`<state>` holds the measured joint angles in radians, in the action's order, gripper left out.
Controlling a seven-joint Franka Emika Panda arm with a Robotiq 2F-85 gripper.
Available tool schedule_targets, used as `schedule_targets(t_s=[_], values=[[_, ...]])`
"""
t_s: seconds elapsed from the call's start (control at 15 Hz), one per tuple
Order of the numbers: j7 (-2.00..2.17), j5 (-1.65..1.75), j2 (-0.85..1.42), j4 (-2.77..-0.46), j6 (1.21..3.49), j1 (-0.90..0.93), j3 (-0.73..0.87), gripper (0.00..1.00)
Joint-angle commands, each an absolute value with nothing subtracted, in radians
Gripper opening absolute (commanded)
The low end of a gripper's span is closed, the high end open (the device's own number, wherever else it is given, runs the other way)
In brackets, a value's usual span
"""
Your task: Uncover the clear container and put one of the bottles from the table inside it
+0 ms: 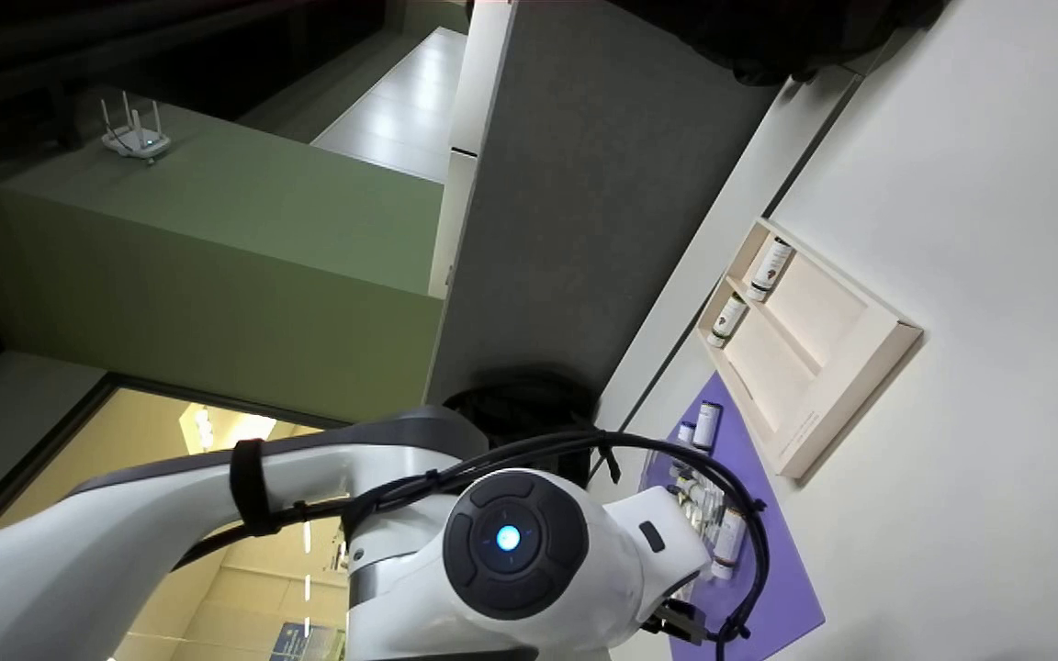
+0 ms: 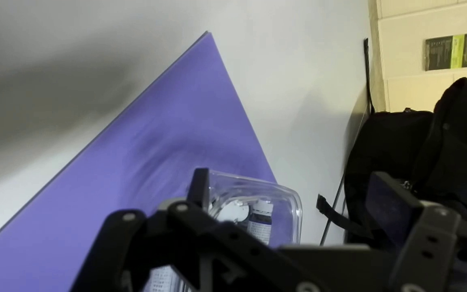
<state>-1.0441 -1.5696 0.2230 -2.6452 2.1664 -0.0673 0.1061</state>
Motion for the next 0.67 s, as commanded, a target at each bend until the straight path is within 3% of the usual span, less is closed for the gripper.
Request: schedule_targets(t_s=[0.0, 0.6], values=[[-0.968, -1.546, 0.257, -2.598, 2.170, -0.051, 0.098, 1.00], [-0.882, -1.516, 0.317, -2.544, 2.160, -0.030, 0.087, 1.00]])
